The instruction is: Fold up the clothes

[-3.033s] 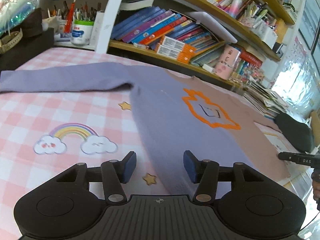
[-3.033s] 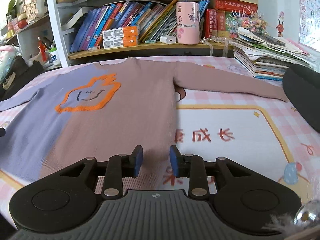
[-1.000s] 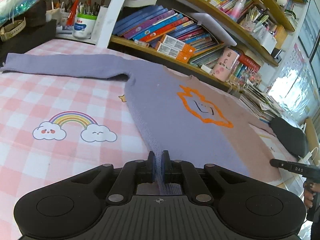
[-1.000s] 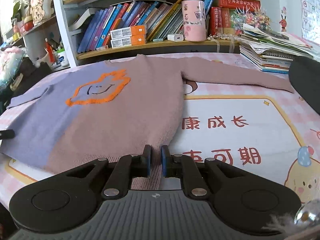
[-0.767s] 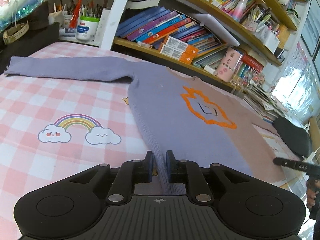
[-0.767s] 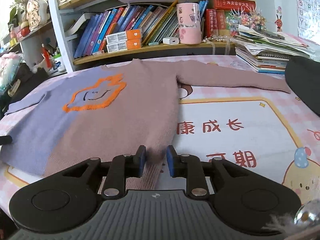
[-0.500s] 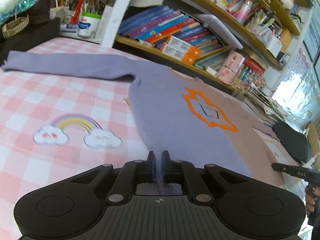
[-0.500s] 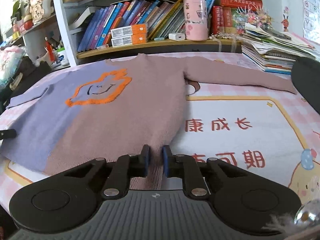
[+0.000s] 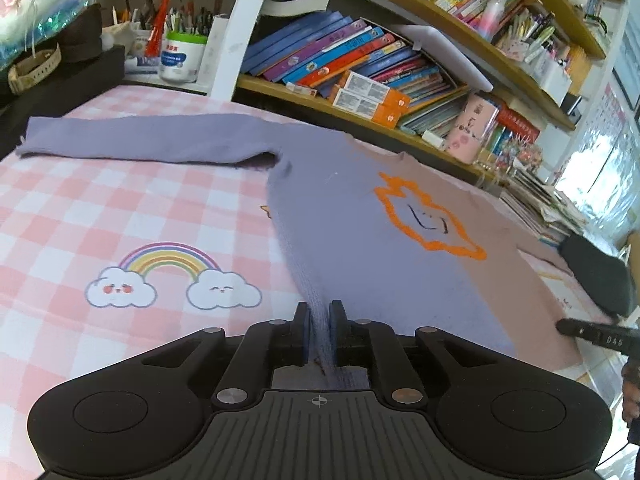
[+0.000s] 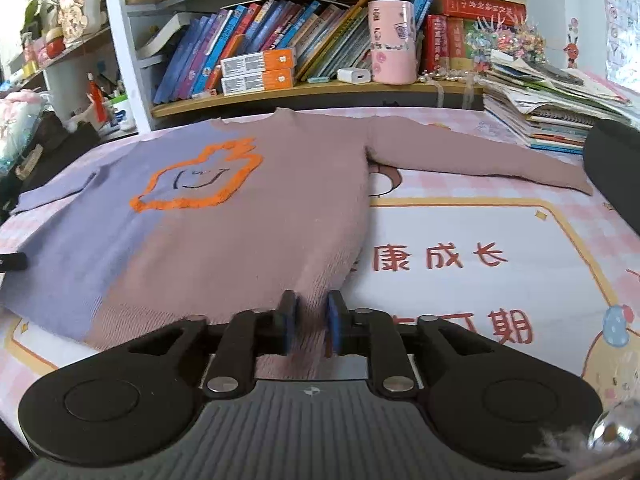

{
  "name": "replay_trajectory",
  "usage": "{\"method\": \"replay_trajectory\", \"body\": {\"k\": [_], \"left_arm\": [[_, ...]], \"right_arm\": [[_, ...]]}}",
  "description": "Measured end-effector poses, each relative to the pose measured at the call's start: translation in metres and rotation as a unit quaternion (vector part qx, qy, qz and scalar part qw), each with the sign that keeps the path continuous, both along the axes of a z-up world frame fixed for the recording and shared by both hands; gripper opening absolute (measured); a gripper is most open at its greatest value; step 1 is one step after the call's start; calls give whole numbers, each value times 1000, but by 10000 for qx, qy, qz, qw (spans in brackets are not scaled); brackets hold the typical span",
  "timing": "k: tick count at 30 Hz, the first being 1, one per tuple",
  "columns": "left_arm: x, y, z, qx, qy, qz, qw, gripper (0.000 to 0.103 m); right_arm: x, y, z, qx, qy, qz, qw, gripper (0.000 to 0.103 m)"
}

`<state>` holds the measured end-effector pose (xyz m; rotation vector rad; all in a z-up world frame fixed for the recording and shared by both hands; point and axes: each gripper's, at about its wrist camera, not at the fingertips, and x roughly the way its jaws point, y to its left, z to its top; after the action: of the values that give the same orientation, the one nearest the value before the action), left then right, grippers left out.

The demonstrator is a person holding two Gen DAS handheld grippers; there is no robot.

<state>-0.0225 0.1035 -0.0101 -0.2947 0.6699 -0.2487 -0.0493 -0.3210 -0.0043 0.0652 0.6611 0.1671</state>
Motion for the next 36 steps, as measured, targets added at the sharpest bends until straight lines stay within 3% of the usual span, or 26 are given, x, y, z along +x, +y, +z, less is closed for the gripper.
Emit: {"method": "replay_trajectory", "body": {"k": [5, 8, 11, 22, 28, 33, 36], "left_arm": [[0, 0, -3, -99, 38, 12, 9999, 16], [2, -2, -6, -153, 18, 9, 9999, 15], [11, -4, -7, -217, 22, 7, 9998, 5], [9, -5, -6, -212, 28, -42, 9998, 5], [-3, -8, -1, 88, 32, -49, 9999, 17], [-9, -6, -5, -93, 11, -50, 9999, 20], [-6, -6, -5, -132, 15, -74, 9999, 6]], "right_arm": [[0, -2, -2, 39, 53, 11, 10000, 23], [1, -2, -2, 44, 54, 57, 10000, 15], [3, -2, -2, 51, 16, 5, 10000, 13], [-4, -4, -2, -12, -29, -89, 10000, 11], [-8, -4, 1, 8, -50, -85, 10000, 20], [-11, -2, -3, 32, -38, -73, 10000, 27], [-11, -1, -2, 24, -67, -63, 10000, 10]]}}
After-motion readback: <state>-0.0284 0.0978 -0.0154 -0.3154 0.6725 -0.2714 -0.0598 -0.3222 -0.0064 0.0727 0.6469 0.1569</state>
